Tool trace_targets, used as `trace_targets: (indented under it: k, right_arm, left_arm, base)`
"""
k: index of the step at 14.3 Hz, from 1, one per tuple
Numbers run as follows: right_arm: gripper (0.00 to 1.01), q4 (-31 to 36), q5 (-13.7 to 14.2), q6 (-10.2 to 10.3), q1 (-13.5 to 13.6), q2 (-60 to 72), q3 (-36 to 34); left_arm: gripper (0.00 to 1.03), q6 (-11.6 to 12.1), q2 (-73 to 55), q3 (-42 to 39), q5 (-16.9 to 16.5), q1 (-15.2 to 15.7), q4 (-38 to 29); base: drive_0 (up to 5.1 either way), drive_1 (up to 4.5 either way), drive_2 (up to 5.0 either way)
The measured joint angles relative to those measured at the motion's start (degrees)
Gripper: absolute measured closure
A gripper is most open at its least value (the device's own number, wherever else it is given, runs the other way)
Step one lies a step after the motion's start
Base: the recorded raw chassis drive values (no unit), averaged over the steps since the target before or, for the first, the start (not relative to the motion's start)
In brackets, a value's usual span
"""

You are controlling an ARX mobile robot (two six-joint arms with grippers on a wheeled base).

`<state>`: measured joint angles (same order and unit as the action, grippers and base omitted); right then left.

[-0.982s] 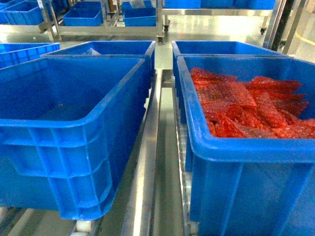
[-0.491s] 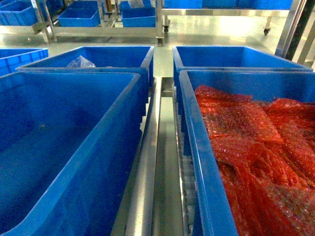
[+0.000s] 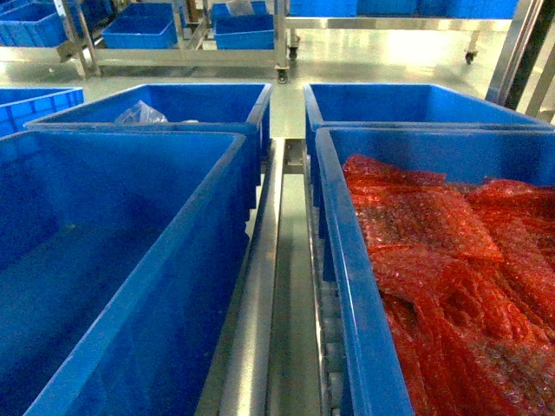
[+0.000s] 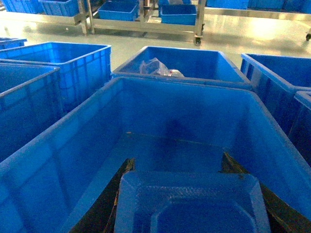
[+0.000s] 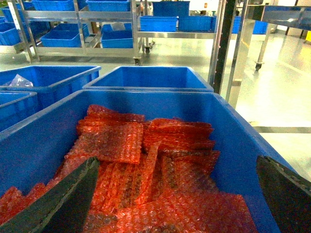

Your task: Pick blue part to blue bin on bottom shelf

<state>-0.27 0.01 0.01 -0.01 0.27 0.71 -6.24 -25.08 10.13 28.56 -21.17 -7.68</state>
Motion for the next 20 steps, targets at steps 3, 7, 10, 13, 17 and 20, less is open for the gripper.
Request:
trace_targets:
  k: [3, 7, 10, 13, 17, 20]
  right_arm:
    - [0.03, 0.0, 0.0, 0.0, 0.0, 0.0, 0.0]
    - [0.03, 0.0, -0.02, 0.0, 0.0, 0.0, 0.0]
    - [0.03, 0.0, 0.0, 0.0, 0.0, 0.0, 0.0]
    - [0.03, 0.0, 0.0, 0.0, 0.0, 0.0, 0.0]
    - [0.03, 0.0, 0.0, 0.0, 0.0, 0.0, 0.0]
    - [0.03, 0.0, 0.0, 0.0, 0.0, 0.0, 0.0]
  left_arm:
    - [0.59, -0.02, 0.0, 0.0, -0.02, 0.0, 0.0]
    - [0.59, -0.02, 0.0, 0.0, 0.0, 0.0, 0.0]
    - [0.59, 0.0, 0.0, 0.0, 0.0, 0.0, 0.0]
    - [0.59, 0.0, 0.0, 0.0, -0.02, -0.02, 0.0]
    - [0.59, -0.02, 0.0, 0.0, 0.0, 0.0, 0.0]
    - [0.59, -0.02, 0.0, 0.0, 0.0, -0.02, 0.0]
  base:
    - [0.0, 0.0, 0.0]
    - [0.0, 0.0, 0.0]
    - [0.0, 0.0, 0.0]
    - [0.0, 0.0, 0.0]
    - [0.0, 0.0, 0.0]
    - [0.0, 0.0, 0.0]
